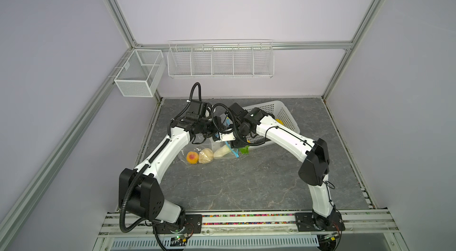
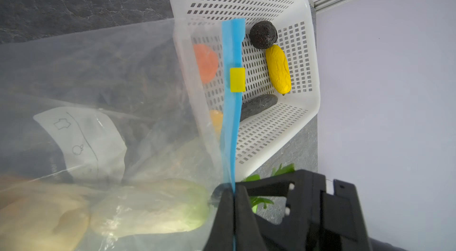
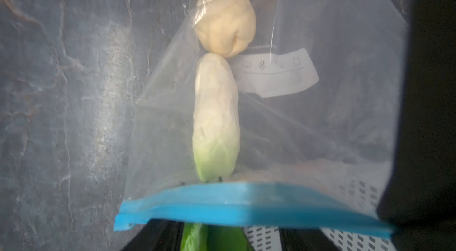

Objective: Place the food in the zip-top bag and seal the zipper

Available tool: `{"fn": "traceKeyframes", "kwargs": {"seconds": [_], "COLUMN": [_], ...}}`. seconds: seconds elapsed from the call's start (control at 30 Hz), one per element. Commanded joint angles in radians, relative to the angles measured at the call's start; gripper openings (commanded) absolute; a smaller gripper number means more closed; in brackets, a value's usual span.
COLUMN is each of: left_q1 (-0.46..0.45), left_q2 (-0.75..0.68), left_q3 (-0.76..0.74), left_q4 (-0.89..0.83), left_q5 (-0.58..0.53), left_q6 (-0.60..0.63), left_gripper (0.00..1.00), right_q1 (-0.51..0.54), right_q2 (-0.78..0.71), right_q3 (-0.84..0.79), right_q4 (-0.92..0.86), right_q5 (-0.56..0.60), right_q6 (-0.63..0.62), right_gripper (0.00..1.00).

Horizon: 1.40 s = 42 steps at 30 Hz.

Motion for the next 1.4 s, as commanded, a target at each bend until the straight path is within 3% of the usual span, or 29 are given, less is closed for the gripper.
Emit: {"fn": "traceKeyframes", "kwargs": {"seconds": [0.0,0.27,0.33,0.47,0.73,1.03,1.37], "left_q1": [-0.013,-0.011,-0.010,-0.010,-0.004,-0.002,-0.002], "left_q2": [-0.030,-0.015,-0.008,-0.006,-0.021,-0.036,-0.046], "left_q3": [-0.010,0.002,0.010,0.041,0.081,0.102,0.103], "left_q4": [-0.022,-0.022,-0.025,-0.044,-0.078,-0.087,-0.094], "left_q5": [0.023,0.033,0.037,0.037,0.035,0.029,0.026], "left_q6": [0.016,0.018,0.018,0.021,0.021,0.012,0.011], "left_gripper": [0.00,0.00,0.00,0.00,0.00,0.00,0.00], "right_q1": [-0.067,-0.200,-0.211,-0.243,-0.339,-0.343,-0.332], "right_q2": [-0.156,-0.329,-0.341,-0.351,-0.360,-0.334,-0.230], "right_q3": [-0.115,-0.420,-0.438,-0.437,-0.579,-0.684,-0.646], "right_q4": [0.258,0.627,0.638,0.582,0.610,0.737,0.779], "right_q5": [-0.199,-0.503,-0.547,-0.527,-0.413,-0.459,-0.492], "right_q6": [0.291,0.822,0.878,0.962,1.064,1.049,1.036], "right_gripper": [0.60,0.62,0.69,0.66,0.49,0.42,0.32]}}
